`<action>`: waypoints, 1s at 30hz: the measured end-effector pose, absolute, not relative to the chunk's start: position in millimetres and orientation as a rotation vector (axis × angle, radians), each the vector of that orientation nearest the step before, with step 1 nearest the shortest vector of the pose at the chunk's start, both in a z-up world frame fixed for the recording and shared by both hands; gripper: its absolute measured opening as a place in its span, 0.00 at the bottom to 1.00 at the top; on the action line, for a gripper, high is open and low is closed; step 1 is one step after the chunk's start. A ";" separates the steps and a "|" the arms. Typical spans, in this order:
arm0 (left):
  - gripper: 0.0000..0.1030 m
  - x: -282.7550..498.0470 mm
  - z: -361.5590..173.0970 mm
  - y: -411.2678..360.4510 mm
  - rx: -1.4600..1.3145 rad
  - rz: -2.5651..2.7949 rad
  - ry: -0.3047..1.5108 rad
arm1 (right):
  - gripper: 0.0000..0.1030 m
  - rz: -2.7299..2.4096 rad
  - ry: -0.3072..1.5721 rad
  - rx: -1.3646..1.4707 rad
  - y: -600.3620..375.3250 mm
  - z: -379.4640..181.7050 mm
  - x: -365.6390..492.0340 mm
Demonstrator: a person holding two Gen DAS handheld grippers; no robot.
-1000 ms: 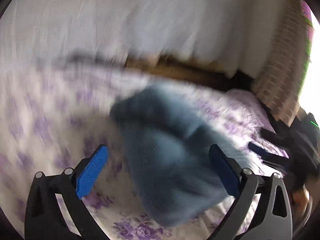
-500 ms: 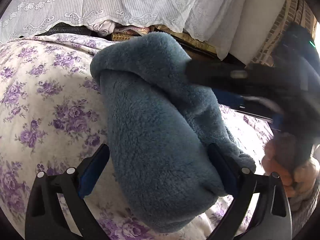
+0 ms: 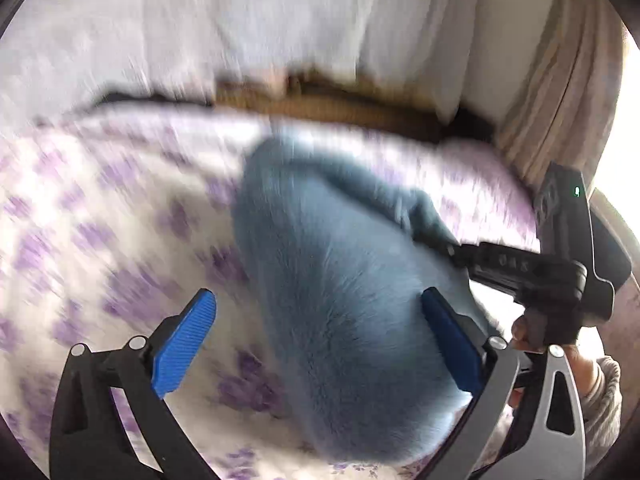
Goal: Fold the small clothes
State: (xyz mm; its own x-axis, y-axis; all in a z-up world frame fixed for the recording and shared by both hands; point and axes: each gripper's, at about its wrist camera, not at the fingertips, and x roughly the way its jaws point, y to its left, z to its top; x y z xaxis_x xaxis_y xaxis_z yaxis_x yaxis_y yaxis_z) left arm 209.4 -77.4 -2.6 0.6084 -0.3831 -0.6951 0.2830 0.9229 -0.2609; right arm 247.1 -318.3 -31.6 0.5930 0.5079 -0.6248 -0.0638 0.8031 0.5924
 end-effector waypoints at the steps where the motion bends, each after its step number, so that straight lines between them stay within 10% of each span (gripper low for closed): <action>1: 0.96 213.8 -14.5 -79.5 -0.154 -0.417 0.878 | 0.14 0.344 0.884 0.584 -323.5 -41.9 249.6; 10: 0.96 218.5 -51.8 -74.7 -0.283 -0.542 0.984 | 0.22 0.390 0.756 0.470 -314.8 28.0 231.6; 13: 0.96 214.5 -53.9 -74.6 -0.291 -0.542 0.980 | 0.40 0.456 0.803 0.232 -262.1 57.7 239.4; 21: 0.96 205.4 -57.7 -79.5 -0.266 -0.542 0.971 | 0.41 0.440 0.614 0.132 -222.8 111.1 241.2; 30: 0.96 213.2 -60.9 -75.4 -0.308 -0.524 0.982 | 0.37 0.442 1.117 0.295 -228.3 -20.4 343.8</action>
